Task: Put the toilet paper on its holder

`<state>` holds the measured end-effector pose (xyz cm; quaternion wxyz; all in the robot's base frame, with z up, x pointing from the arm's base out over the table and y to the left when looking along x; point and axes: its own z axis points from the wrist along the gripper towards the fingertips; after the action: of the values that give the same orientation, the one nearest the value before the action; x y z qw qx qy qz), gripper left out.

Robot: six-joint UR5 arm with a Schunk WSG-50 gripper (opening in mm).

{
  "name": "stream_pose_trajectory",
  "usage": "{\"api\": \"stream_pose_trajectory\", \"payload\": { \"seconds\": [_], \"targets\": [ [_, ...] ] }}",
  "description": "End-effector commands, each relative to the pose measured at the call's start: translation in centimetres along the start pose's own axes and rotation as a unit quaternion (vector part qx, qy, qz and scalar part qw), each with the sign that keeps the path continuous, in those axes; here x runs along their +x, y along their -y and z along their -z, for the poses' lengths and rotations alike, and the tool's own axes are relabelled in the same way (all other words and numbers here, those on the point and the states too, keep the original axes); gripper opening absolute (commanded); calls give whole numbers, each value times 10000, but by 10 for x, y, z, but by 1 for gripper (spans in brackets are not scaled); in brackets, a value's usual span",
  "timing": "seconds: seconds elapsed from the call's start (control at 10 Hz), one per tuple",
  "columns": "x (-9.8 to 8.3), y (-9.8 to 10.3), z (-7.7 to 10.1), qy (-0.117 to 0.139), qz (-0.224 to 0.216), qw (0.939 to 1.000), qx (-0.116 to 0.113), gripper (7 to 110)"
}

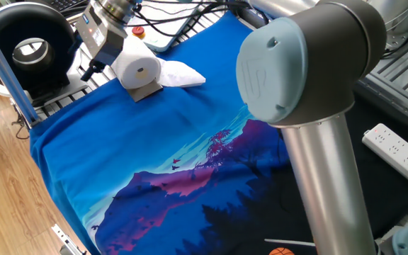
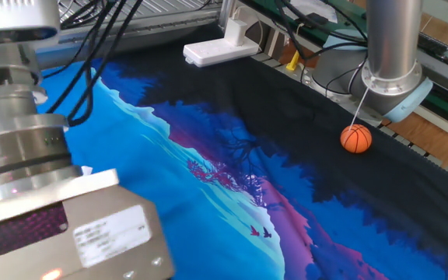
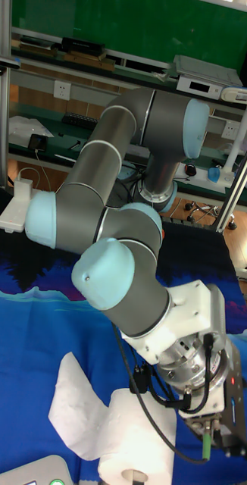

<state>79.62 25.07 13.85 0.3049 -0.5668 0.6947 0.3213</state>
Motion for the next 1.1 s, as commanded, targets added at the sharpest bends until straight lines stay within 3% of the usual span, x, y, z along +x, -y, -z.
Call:
{"api": "stream_pose_trajectory", "payload": {
  "seconds": [0.0,0.2,0.3,0.4,0.6,0.7,0.8,0.9,1.0],
  "targets": [
    [2,-45,15,-68,-617,9950,-781,110],
    [33,-49,18,-722,-895,9900,-814,110],
    [64,-67,30,-1394,-1271,9762,-1072,110],
    [84,-87,44,-1904,-1617,9580,-1411,110],
    [114,-125,80,-2739,-2274,9130,-1992,110],
    [119,-152,103,-3193,-2836,8734,-2340,110],
    [124,-169,122,-3679,-3379,8312,-2443,110],
    [141,-175,143,-4347,-3662,7900,-2300,110],
    [148,-181,159,-4809,-3779,7601,-2196,110]
  ]
}}
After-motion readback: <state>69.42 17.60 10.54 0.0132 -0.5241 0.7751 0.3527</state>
